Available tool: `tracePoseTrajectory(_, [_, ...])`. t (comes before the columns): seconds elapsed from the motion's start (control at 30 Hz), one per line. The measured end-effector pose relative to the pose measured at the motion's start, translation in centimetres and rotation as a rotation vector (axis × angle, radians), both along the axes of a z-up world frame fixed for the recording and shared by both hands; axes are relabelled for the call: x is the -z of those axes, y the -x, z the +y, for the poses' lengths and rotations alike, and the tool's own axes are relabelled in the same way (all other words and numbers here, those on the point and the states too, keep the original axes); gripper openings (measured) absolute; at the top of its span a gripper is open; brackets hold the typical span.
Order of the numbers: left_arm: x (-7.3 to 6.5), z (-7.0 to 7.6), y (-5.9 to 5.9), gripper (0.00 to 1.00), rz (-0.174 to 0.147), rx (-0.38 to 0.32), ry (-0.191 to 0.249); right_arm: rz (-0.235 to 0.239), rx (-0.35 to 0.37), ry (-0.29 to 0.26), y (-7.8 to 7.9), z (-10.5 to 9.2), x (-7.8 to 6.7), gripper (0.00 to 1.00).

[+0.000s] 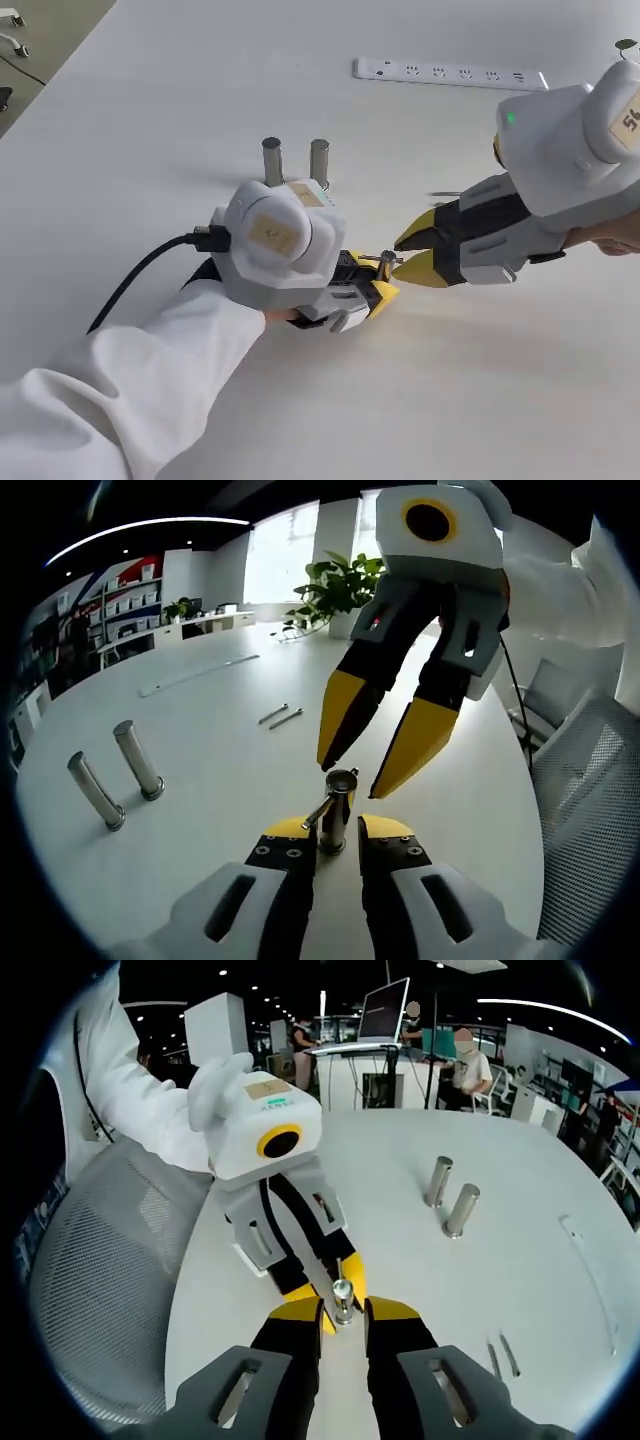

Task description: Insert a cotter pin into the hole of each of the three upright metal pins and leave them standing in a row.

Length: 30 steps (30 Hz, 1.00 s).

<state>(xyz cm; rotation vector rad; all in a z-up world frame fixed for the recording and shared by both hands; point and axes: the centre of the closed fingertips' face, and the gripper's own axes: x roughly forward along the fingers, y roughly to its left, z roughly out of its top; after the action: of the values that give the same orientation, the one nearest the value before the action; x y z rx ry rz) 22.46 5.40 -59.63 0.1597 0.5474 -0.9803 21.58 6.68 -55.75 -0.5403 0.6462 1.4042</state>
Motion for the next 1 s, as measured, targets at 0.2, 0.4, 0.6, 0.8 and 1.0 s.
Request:
tracePoseTrajectory(0.2, [-0.8,0.4,0.6,0.30,-0.010,0.023,0.019,0.008,0.025,-0.021,0.2,-0.1,0.0,0.12])
tracePoseTrajectory(0.4, [-1.5,1.0,1.4,0.50,-0.027,0.052,0.051,0.007,0.031,-0.045,0.5,0.3,-0.1,0.13])
tracePoseTrajectory(0.6, [-1.7,1.4,2.1,0.71,0.005,0.031,0.111,0.004,0.034,-0.049,0.6,0.5,0.1,0.12])
tracePoseTrajectory(0.8, [-2.2,1.3,3.3,0.83,0.012,0.048,0.128,0.007,0.040,-0.048,0.3,0.5,0.6,0.10])
tracePoseTrajectory(1.0, [-2.2,1.4,4.5,0.98,0.026,0.059,0.149,0.027,0.062,-0.056,0.1,0.5,1.5,0.10])
